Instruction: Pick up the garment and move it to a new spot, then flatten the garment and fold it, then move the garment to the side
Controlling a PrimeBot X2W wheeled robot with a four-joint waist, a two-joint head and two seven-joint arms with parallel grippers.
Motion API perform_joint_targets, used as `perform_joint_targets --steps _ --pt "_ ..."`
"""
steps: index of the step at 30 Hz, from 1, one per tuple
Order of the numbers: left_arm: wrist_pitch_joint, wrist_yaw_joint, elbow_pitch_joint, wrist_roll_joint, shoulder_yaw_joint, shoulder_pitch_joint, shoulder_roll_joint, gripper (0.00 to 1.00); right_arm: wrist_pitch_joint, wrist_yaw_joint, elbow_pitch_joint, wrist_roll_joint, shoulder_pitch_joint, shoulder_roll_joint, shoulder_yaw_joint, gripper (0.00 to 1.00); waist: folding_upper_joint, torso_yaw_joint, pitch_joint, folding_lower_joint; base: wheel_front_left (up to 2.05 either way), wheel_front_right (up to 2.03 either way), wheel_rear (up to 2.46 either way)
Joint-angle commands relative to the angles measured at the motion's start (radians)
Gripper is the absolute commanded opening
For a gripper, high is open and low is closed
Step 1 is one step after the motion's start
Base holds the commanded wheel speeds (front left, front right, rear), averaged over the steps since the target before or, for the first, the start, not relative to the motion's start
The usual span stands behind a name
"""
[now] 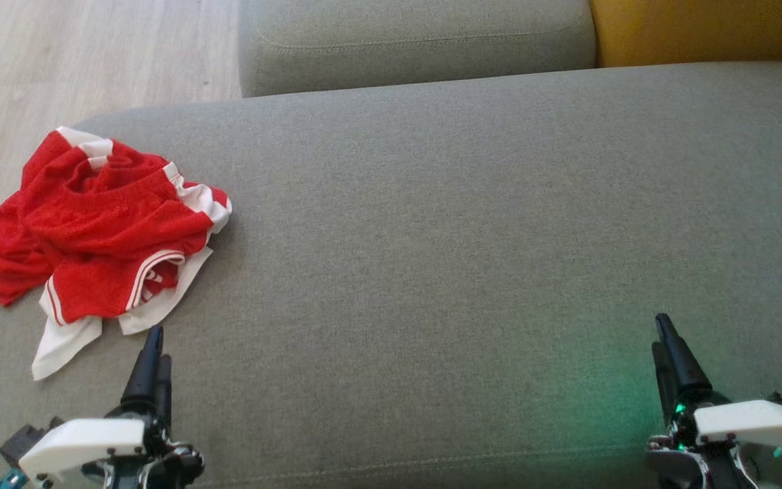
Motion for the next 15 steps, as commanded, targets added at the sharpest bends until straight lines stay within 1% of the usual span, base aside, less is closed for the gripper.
perform_joint_targets --steps 1,6,15 --pt "-0.011 -0.002 -0.045 0.038 -0.003 -0.043 0.009 1.0 -0.013 0.0 -0.046 -0.041 -0.041 -0.006 0.01 1.0 0.0 0.0 0.0 0.0 0.0 0.0 0.0" --pt "-0.026 0.009 -0.068 0.127 -0.014 -0.044 0.01 1.0 -0.028 0.0 -0.068 -0.147 -0.039 -0.007 0.026 1.0 0.0 0.001 0.002 0.0 0.0 0.0 0.0" --pt "-0.053 0.055 -0.091 0.3 -0.065 -0.049 0.011 1.0 -0.054 0.0 -0.1 -0.297 -0.041 -0.008 0.053 1.0 0.0 0.002 0.006 0.0 0.0 0.0 0.0"
